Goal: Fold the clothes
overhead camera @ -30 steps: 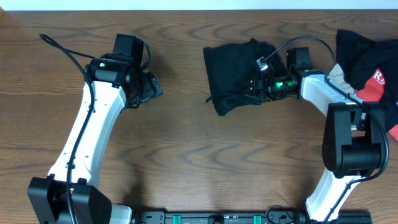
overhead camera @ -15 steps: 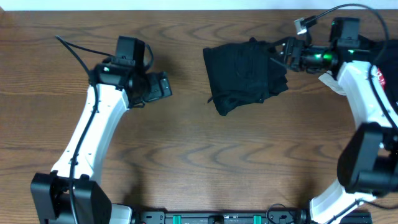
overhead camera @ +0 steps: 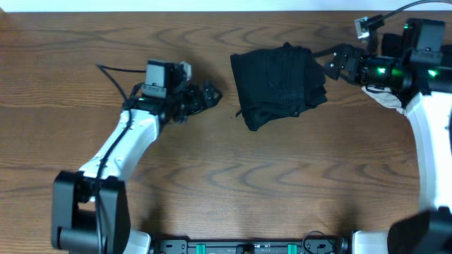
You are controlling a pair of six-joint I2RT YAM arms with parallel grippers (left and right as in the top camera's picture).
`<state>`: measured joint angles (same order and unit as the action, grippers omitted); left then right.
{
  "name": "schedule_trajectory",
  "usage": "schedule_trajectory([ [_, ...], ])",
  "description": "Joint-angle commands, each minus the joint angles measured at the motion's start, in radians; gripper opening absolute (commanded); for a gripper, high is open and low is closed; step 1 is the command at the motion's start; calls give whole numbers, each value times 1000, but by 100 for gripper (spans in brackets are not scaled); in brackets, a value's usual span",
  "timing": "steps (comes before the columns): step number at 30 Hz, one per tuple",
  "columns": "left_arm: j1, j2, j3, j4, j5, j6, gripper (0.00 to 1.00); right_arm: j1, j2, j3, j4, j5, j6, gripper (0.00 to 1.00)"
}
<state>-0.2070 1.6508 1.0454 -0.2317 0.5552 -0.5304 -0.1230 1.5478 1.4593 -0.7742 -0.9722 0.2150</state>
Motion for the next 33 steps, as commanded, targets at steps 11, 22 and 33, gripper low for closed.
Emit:
schedule_trajectory([
  [11,-109,264,20,364,37,-163,98,-5,-135,16,-175,34,-138,99],
  [22,-172,421,189,363,32,-207,98,-5,-196,16,-254,36,-192,99],
  [33,-182,512,227,365,21,-242,98,-5,-202,16,-345,60,-251,99],
])
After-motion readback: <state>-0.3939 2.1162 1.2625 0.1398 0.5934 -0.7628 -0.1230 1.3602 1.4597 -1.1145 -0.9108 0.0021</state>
